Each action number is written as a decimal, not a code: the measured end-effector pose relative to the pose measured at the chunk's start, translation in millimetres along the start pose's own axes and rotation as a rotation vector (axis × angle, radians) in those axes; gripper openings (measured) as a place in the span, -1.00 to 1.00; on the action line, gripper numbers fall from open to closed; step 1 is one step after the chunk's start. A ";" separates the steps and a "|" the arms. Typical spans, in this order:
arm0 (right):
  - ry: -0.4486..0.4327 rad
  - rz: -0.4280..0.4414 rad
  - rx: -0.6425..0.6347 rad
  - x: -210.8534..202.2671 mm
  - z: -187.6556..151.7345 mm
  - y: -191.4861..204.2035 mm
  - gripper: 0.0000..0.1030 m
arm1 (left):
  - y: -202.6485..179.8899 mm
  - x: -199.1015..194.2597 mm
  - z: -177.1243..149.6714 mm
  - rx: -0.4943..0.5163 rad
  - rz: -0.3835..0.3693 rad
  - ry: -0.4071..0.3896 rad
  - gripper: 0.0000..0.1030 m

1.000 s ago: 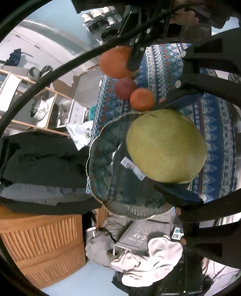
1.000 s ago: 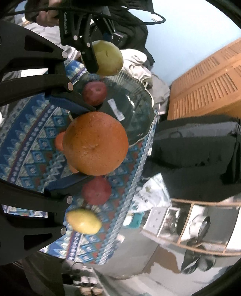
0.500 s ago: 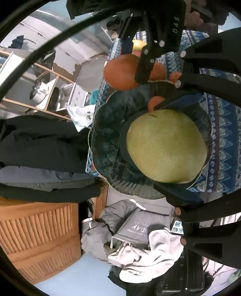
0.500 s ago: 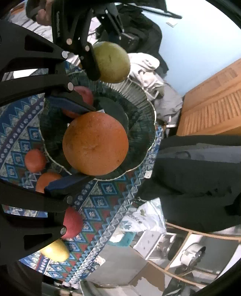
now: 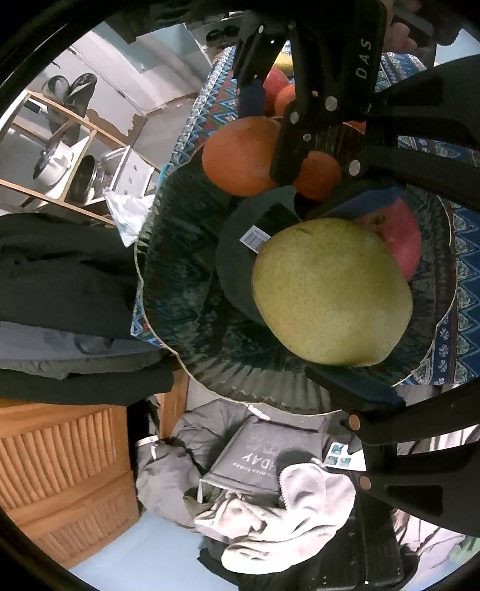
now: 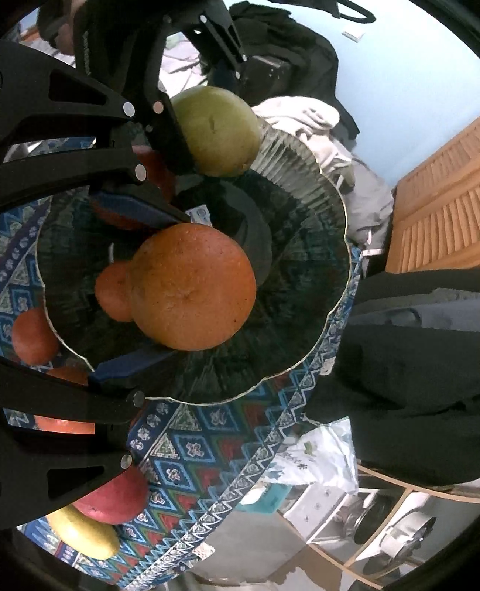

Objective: Organize fruits
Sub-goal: 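Lower both held fruits into the glass plate and open both tools, then lift both tools up and away from the glass plate, then grasp a large green pear with the right tool while the left tool grasps a red apple, then carry the green pear with the right tool toward the plate while the left tool carries the apple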

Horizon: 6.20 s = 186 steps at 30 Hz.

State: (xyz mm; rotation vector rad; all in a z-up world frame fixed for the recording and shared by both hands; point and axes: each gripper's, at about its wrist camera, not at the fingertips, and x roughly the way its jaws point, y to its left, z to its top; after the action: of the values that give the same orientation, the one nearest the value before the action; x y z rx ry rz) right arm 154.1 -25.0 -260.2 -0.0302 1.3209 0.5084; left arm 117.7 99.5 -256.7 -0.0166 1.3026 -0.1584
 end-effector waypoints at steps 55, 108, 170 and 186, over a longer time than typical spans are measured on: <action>-0.401 -0.248 0.271 -221.4 -76.1 -59.1 0.45 | -101.5 -168.1 3.9 0.084 -0.037 -0.310 0.69; -0.233 -0.303 0.423 -171.7 -140.1 -181.8 0.53 | -203.5 -69.7 16.6 0.256 -0.104 -0.240 0.68; -0.095 -0.259 0.600 -111.2 -206.0 -226.1 0.31 | -272.3 92.3 25.8 0.407 -0.137 0.131 0.71; -0.109 -0.259 0.596 -118.2 -206.7 -220.0 0.31 | -276.9 98.3 30.1 0.398 -0.132 0.095 0.47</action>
State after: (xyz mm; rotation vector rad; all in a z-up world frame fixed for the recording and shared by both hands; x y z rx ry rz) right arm 28.3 -323.8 -262.6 0.3120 1.2941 -0.1132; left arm 142.1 -189.1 -314.8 0.2473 1.3458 -0.5347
